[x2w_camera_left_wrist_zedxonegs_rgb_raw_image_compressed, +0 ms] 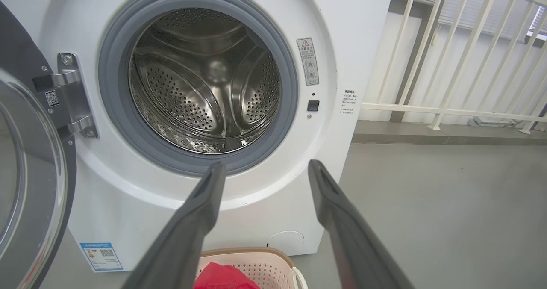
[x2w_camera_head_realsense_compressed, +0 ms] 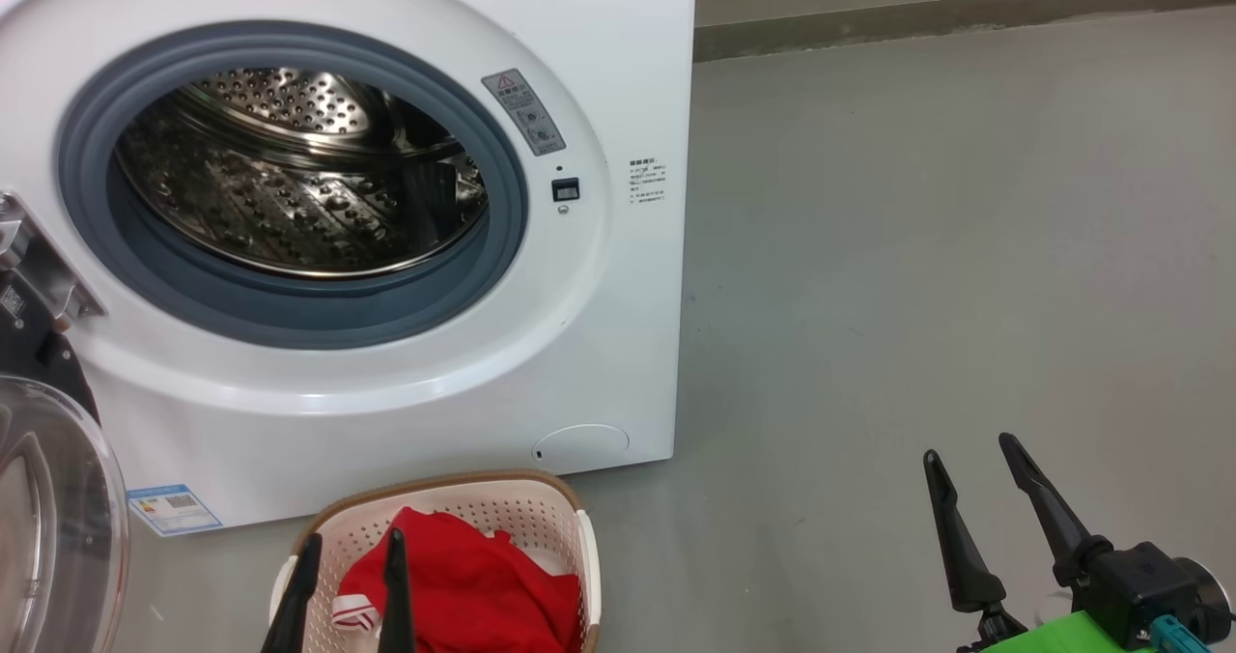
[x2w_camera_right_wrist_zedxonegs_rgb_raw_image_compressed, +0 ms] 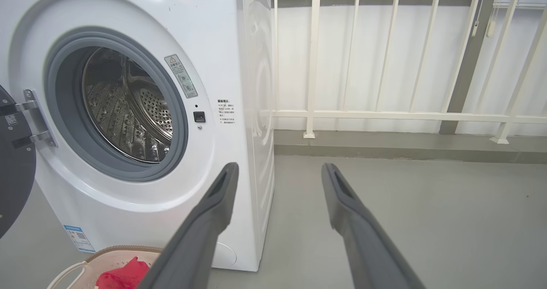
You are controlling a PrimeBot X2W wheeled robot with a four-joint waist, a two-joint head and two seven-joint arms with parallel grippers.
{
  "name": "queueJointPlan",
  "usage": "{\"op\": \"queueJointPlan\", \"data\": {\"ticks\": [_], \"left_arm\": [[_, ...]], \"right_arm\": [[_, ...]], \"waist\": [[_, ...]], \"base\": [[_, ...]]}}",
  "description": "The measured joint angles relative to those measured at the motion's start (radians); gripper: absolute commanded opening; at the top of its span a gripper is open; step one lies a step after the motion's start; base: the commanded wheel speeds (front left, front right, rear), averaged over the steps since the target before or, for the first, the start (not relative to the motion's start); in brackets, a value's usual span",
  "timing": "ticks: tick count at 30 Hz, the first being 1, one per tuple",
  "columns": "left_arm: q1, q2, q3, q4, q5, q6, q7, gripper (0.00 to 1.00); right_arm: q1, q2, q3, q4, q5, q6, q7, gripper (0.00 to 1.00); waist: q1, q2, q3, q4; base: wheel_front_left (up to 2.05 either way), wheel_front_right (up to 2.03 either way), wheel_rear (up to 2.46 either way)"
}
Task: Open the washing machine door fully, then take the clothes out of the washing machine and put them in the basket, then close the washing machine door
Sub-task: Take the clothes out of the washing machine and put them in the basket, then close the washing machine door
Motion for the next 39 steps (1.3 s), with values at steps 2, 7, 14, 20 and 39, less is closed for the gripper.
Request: {"op": "queueJointPlan", "data": {"ticks": [2, 7, 14, 20, 39], "left_arm": [[0.000, 0.001, 0.000, 0.000, 0.008, 0.002, 0.000, 1.00], [0.000, 0.001, 0.000, -0.001, 0.016, 0.009, 0.000, 1.00], [0.000, 0.014, 0.000, -0.001, 0.016, 0.011, 0.000, 1.00], [0.000, 0.017, -0.006, -0.002, 0.016, 0.010, 0.000, 1.00], [-0.001, 0.028, -0.027, -0.002, 0.036, 0.036, 0.006, 1.00]], "right_arm": [[0.000, 0.000, 0.000, 0.000, 0.000, 0.000, 0.000, 1.00], [0.000, 0.000, 0.000, 0.000, 0.000, 0.000, 0.000, 1.00], [0.000, 0.000, -0.001, 0.000, 0.000, 0.000, 0.000, 1.00], [0.000, 0.001, -0.001, 0.001, 0.000, 0.000, 0.000, 1.00], [0.000, 0.001, -0.007, 0.002, 0.000, 0.000, 0.000, 1.00]], "waist": [[0.0000, 0.0000, 0.000, 0.001], [0.0000, 0.0000, 0.002, 0.003], [0.0000, 0.0000, 0.011, 0.007], [0.0000, 0.0000, 0.014, 0.009], [0.0000, 0.0000, 0.015, 0.030]], "base": [[-0.09, 0.09, 0.00], [-0.51, 0.51, 0.00], [-1.24, 1.24, 0.00], [-1.46, 1.46, 0.00], [-0.20, 0.20, 0.00]]}}
